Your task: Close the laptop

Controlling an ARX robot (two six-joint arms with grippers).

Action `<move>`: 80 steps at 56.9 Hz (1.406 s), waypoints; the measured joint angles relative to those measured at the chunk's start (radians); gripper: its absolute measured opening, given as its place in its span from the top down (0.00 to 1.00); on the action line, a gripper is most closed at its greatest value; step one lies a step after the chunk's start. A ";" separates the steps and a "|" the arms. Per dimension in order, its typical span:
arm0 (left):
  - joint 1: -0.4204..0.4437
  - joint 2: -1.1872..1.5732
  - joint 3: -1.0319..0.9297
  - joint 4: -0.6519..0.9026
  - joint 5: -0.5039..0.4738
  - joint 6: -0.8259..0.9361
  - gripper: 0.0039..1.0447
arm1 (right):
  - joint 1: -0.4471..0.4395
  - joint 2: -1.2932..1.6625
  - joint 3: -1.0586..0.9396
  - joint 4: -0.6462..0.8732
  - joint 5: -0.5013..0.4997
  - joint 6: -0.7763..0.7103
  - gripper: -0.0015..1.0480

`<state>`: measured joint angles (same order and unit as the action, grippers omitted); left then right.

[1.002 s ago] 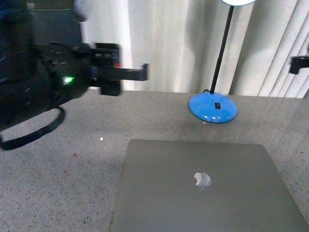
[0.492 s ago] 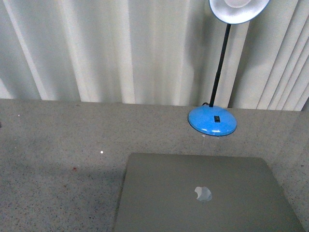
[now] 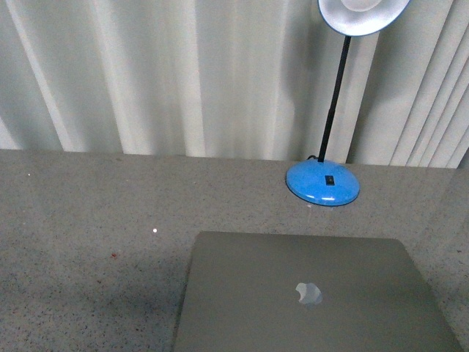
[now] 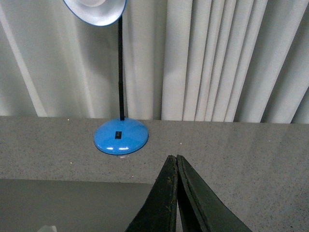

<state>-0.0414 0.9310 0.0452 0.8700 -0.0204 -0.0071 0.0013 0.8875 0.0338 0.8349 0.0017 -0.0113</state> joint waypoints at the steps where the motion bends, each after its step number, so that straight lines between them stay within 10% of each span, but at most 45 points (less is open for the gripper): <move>1: 0.011 -0.017 -0.004 -0.013 0.010 0.000 0.97 | 0.000 -0.017 -0.003 -0.014 0.000 0.000 0.97; 80: 0.039 -0.738 -0.018 -0.673 0.018 0.000 0.97 | 0.000 -0.706 -0.028 -0.650 -0.001 0.000 0.97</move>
<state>-0.0025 0.1928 0.0269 0.1970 -0.0021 -0.0071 0.0013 0.1810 0.0059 0.1844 0.0010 -0.0109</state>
